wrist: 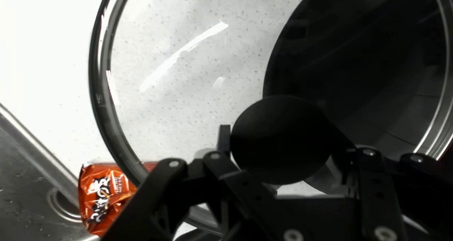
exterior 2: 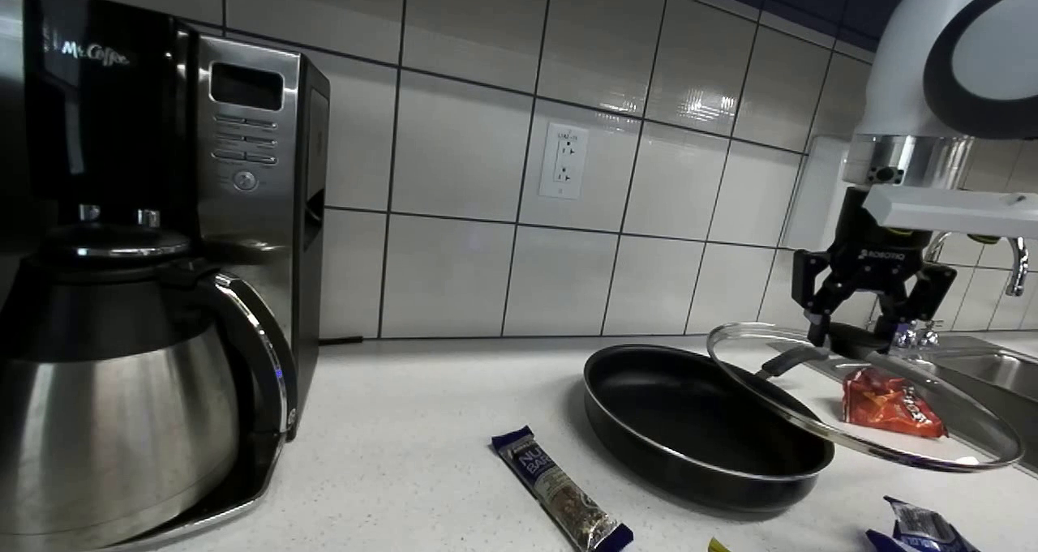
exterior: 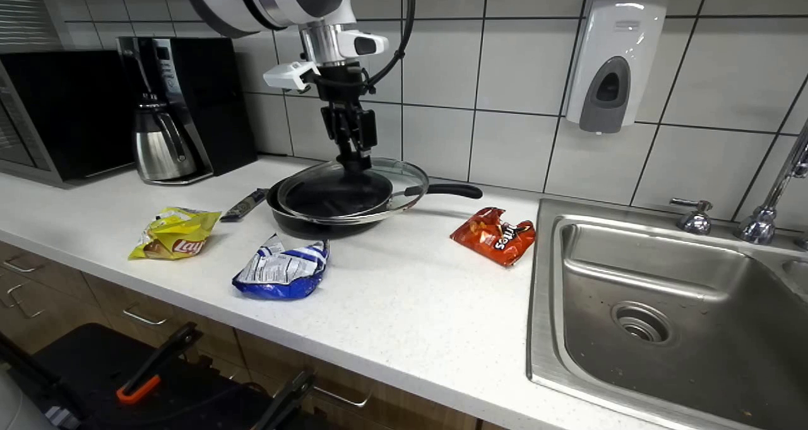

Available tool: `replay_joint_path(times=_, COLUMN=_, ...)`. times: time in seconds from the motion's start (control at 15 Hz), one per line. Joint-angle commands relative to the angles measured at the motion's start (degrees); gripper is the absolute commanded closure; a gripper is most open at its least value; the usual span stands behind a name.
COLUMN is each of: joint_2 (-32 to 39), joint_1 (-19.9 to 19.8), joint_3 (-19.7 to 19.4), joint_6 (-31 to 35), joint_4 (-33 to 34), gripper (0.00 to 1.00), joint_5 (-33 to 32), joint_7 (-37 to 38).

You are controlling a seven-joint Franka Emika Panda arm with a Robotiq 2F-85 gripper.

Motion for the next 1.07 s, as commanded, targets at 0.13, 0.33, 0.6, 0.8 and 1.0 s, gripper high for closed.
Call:
replay_joint_path(times=0.13, joint_2=-7.8, joint_1=-4.7, joint_3=-0.6, joint_6=-1.7, joint_4=-5.7, gripper=0.61, joint_5=-1.1, joint_7=0.1)
replay_joint_path(times=0.33, joint_2=-9.0, joint_1=-7.0, joint_3=-1.2, joint_6=-1.7, joint_4=-7.4, gripper=0.61, joint_5=-1.1, joint_7=-0.5)
replay_joint_path(times=0.6, joint_2=-10.0, joint_1=-9.6, joint_3=-1.8, joint_6=-2.2, joint_4=-9.1, gripper=0.61, joint_5=-1.1, joint_7=-0.7)
replay_joint_path(times=0.8, joint_2=-10.4, joint_1=-11.0, joint_3=-2.2, joint_6=-2.7, joint_4=-10.0, gripper=0.61, joint_5=-1.6, joint_7=-0.4)
replay_joint_path(times=1.0, joint_2=-10.4, joint_1=-12.1, joint_3=-2.7, joint_6=-3.4, joint_4=-10.9, gripper=0.61, joint_5=-1.7, joint_7=-0.5)
